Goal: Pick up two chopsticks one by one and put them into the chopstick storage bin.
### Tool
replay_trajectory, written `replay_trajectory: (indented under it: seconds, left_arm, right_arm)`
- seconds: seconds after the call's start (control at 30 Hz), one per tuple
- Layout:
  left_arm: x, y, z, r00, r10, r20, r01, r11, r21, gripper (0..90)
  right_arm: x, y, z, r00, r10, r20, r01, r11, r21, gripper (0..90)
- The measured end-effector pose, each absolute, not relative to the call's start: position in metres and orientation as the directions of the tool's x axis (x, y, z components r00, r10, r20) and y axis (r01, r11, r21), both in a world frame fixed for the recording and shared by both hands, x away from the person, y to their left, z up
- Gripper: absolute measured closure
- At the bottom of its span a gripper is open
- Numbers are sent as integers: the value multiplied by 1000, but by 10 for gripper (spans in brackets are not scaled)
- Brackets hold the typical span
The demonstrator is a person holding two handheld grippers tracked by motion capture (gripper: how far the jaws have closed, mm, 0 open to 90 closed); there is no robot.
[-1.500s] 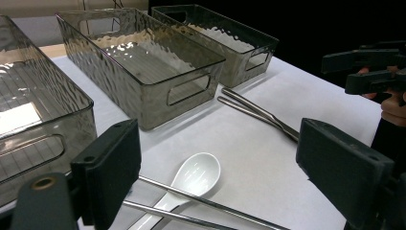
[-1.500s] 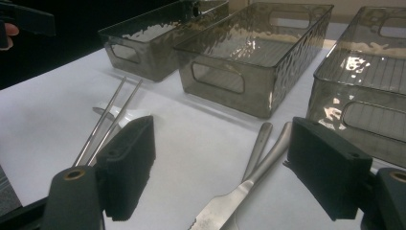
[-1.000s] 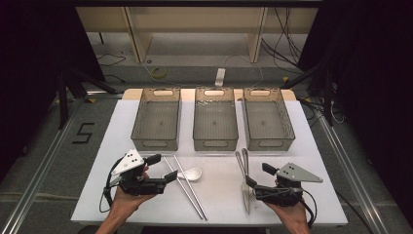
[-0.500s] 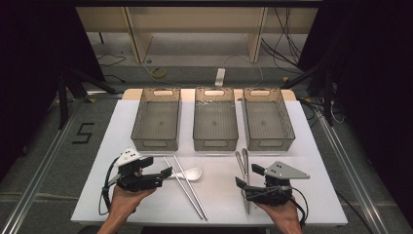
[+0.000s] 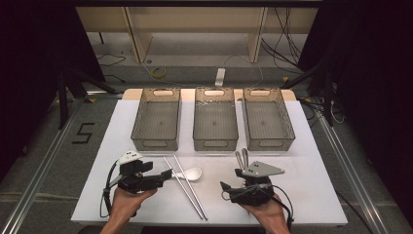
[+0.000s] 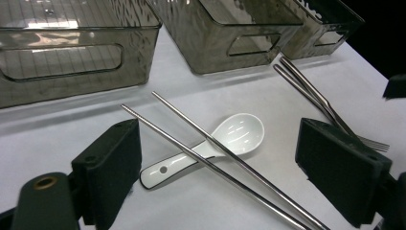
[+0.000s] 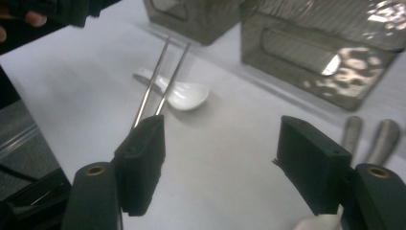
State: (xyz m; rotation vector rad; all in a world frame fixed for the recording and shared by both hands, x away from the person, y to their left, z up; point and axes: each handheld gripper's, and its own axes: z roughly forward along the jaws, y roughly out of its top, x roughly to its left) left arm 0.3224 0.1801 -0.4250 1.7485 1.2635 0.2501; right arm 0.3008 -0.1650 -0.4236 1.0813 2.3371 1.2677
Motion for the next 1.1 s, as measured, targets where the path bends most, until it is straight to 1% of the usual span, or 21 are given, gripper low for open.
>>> replay_trajectory:
  seconds: [0.1,0.17,0.37,0.73,0.83,1.1]
  left_arm:
    - [322,182,-424,451,831,-325,630,-39,776,151]
    - [322,182,-423,448,832,-326,627,-33,779,151]
    - [323,186,-422,449,830,-332,614,-17,790,150]
    - [322,188,-419,452,831,-324,592,-8,806,150]
    - [321,188,-417,472,823,-317,575,-14,818,150]
    - [320,188,-416,482,819,-312,562,-16,827,150]
  right_arm:
    - [303,-150,-425,-702,704,107,503,384,775,365]
    - [304,-142,-426,-716,691,101,500,407,765,397]
    - [309,-117,-432,-751,653,99,515,485,706,449]
    - [319,-85,-449,-774,624,105,533,554,640,521]
    - [321,-78,-454,-781,617,97,531,574,624,545]
    - [325,-66,-461,-794,601,86,527,612,590,592]
